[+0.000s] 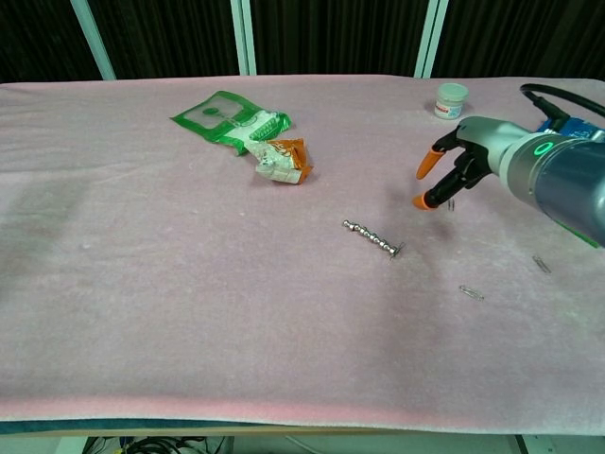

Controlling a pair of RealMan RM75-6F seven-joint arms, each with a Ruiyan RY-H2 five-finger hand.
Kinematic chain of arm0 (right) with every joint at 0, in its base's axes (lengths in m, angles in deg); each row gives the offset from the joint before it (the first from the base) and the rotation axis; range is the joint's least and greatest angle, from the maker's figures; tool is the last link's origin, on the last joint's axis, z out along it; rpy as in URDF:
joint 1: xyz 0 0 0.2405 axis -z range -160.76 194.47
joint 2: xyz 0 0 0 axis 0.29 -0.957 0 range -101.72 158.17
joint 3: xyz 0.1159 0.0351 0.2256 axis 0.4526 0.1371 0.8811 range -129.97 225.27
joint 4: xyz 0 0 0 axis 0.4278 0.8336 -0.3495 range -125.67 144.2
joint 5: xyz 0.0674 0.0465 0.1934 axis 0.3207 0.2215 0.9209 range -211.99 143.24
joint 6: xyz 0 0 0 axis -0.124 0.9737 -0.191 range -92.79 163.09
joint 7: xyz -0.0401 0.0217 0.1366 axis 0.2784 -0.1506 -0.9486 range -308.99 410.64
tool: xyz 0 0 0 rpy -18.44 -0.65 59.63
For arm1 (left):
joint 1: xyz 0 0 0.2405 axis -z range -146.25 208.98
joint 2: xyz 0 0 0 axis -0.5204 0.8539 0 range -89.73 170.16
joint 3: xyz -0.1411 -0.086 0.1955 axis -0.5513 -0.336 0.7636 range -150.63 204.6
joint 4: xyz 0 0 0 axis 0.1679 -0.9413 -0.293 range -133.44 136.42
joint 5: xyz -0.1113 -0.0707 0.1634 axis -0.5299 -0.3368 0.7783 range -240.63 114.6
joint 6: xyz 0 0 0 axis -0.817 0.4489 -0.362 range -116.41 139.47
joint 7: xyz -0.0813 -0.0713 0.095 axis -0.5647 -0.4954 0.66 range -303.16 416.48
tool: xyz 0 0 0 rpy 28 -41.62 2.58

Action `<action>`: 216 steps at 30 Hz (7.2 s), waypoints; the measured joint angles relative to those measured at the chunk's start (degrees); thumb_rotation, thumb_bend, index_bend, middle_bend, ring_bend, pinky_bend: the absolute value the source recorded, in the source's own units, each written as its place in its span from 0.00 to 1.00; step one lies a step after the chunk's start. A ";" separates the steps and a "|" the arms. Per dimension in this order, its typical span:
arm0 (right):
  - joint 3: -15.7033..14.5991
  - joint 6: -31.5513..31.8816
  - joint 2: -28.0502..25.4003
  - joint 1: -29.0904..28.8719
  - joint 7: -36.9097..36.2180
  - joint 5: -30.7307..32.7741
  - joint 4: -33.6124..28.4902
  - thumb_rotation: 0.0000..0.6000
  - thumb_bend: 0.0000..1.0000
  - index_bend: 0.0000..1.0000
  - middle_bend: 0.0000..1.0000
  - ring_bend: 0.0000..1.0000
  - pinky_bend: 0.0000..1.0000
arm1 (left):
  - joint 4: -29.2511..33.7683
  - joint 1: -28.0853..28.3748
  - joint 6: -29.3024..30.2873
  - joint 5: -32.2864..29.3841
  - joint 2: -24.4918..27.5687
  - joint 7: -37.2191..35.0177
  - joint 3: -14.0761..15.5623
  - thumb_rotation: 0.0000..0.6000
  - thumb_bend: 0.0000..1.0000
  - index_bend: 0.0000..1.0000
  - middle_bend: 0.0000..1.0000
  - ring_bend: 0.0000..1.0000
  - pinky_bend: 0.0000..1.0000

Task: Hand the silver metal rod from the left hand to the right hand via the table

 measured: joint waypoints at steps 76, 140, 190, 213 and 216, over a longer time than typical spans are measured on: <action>12.72 2.76 28.99 -12.41 10.24 1.43 30.78 1.00 0.23 0.55 0.02 0.09 0.21 | -0.31 -1.95 -1.49 0.40 0.29 -1.77 -3.68 1.00 0.24 0.10 0.06 0.00 0.00; 14.77 1.95 30.65 -10.22 16.77 1.36 33.73 1.00 0.29 0.57 0.02 0.09 0.21 | 0.20 -2.37 -1.79 0.73 0.08 -0.78 -4.43 1.00 0.24 0.11 0.06 0.00 0.00; 13.16 3.98 8.66 3.28 13.28 3.45 -4.72 1.00 0.36 0.59 0.02 0.09 0.21 | 0.49 -2.24 -2.00 0.52 -0.69 1.47 -4.73 1.00 0.24 0.13 0.06 0.00 0.00; 2.97 -0.06 3.22 10.99 -3.80 -2.79 -9.34 1.00 0.37 0.59 0.02 0.09 0.21 | 0.44 -2.13 -1.65 0.20 -1.57 3.57 -5.02 1.00 0.24 0.13 0.06 0.00 0.00; 1.51 -0.11 3.23 11.72 -5.92 -4.59 -9.03 1.00 0.37 0.59 0.02 0.09 0.21 | 0.52 -2.22 -1.38 0.23 -1.58 3.73 -5.06 1.00 0.24 0.13 0.06 0.00 0.00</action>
